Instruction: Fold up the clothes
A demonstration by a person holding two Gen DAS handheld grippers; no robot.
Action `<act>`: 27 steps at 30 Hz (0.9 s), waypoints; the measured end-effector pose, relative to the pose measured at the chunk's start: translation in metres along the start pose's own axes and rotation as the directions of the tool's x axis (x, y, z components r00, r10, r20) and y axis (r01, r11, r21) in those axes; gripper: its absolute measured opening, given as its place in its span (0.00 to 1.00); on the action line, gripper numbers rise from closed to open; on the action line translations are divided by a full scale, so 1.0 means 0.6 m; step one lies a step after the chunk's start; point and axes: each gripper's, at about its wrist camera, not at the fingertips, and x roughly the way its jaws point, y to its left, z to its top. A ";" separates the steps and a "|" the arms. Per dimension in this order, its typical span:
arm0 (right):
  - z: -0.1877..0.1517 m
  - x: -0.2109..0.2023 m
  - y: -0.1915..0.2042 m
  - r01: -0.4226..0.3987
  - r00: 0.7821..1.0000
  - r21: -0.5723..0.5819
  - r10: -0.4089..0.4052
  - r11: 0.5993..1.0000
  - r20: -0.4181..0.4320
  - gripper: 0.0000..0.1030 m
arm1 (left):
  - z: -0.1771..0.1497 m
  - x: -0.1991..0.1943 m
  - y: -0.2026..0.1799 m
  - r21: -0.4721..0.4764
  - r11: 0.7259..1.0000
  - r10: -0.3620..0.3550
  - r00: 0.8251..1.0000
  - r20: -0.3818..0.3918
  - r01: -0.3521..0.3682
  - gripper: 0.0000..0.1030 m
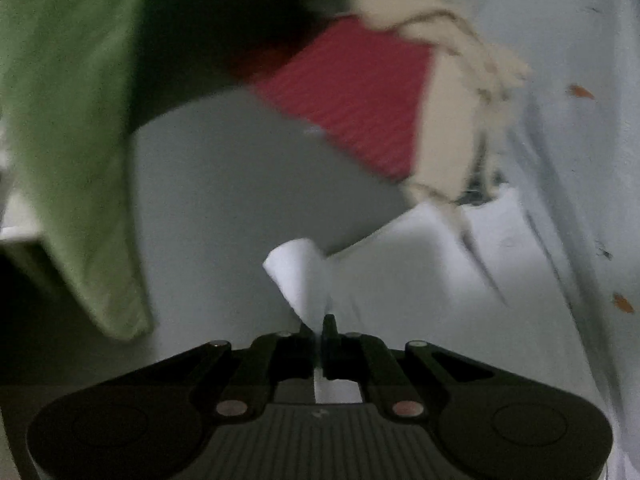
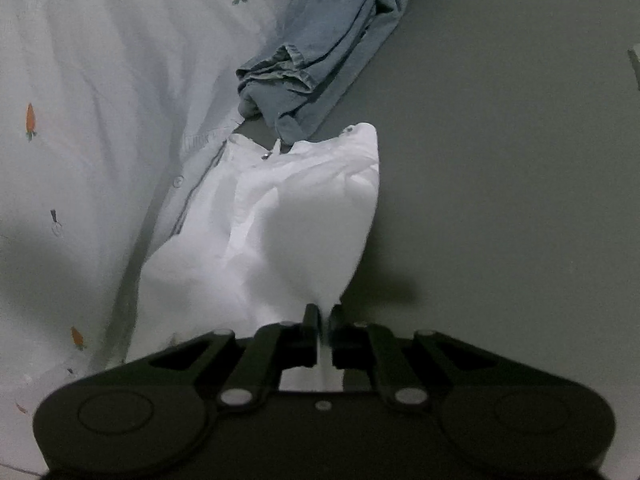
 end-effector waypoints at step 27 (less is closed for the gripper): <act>0.073 0.001 -0.054 -0.006 0.998 0.158 -0.004 0.987 0.064 0.50 | -0.079 0.039 -0.198 0.376 0.922 -0.077 0.995 -0.063 0.095 0.63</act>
